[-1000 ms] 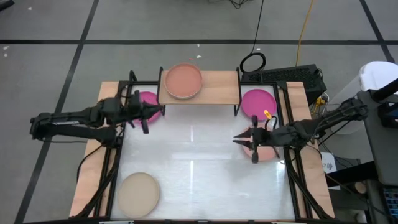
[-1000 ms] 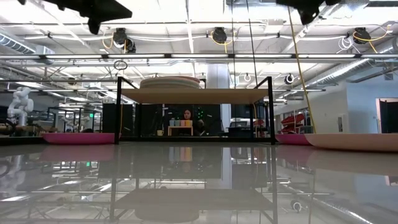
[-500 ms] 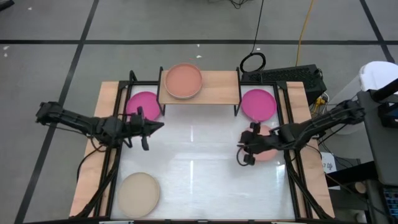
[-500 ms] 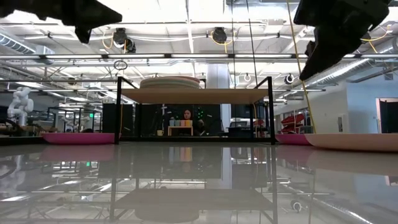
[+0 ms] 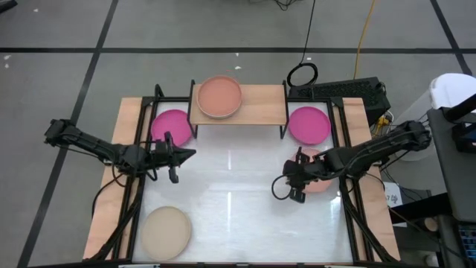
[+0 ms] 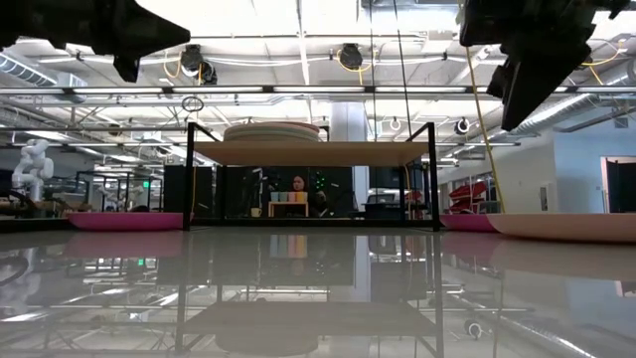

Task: Place and stack plates onto a shelf
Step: Put the light brown plate on the shelf

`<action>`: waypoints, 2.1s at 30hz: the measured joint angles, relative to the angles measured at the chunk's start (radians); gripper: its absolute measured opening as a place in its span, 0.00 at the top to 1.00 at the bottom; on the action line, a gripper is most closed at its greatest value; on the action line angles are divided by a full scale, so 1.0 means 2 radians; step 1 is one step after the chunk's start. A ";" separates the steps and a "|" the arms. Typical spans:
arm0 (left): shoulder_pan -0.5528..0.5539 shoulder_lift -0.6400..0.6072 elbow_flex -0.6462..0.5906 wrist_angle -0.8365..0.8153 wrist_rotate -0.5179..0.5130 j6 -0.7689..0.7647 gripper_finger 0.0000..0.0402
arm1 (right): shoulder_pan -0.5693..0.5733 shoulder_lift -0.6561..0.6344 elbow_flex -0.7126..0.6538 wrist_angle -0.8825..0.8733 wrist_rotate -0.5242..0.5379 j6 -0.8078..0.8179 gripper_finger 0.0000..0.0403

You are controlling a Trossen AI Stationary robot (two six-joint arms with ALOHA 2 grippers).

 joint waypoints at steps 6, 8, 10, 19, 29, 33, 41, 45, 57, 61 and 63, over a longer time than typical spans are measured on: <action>0.000 0.000 0.000 -0.004 0.010 -0.006 0.99 | 0.000 0.004 -0.010 -0.024 -0.006 0.012 0.81; -0.003 0.001 0.000 -0.025 0.020 -0.015 0.99 | 0.000 0.004 -0.017 -0.026 -0.006 0.012 0.78; -0.006 0.001 0.000 -0.038 0.022 -0.020 0.99 | 0.000 0.005 -0.026 -0.025 -0.006 0.016 0.74; -0.006 0.003 0.000 -0.045 0.022 -0.027 0.99 | 0.000 0.004 -0.088 -0.009 -0.004 0.060 0.56; -0.006 0.003 0.000 -0.045 0.021 -0.031 0.99 | 0.000 0.004 -0.166 0.064 -0.007 0.083 0.56; -0.006 0.003 0.000 -0.045 0.021 -0.031 0.99 | 0.000 0.004 -0.171 0.069 -0.025 0.081 0.62; -0.006 0.003 0.000 -0.046 0.021 -0.031 0.99 | 0.001 0.003 -0.171 0.135 -0.094 0.070 0.94; -0.006 0.003 0.000 -0.046 0.021 -0.033 0.99 | 0.011 0.004 -0.163 0.181 -0.118 0.051 0.98; -0.006 0.003 0.000 -0.048 0.021 -0.033 0.99 | 0.025 0.004 -0.002 0.189 -0.097 -0.077 1.00; -0.006 0.003 0.000 -0.048 0.021 -0.036 0.99 | 0.023 0.004 0.061 0.161 -0.062 -0.126 1.00; -0.006 0.003 0.000 -0.048 0.021 -0.037 0.99 | 0.021 0.004 0.083 0.144 -0.054 -0.140 1.00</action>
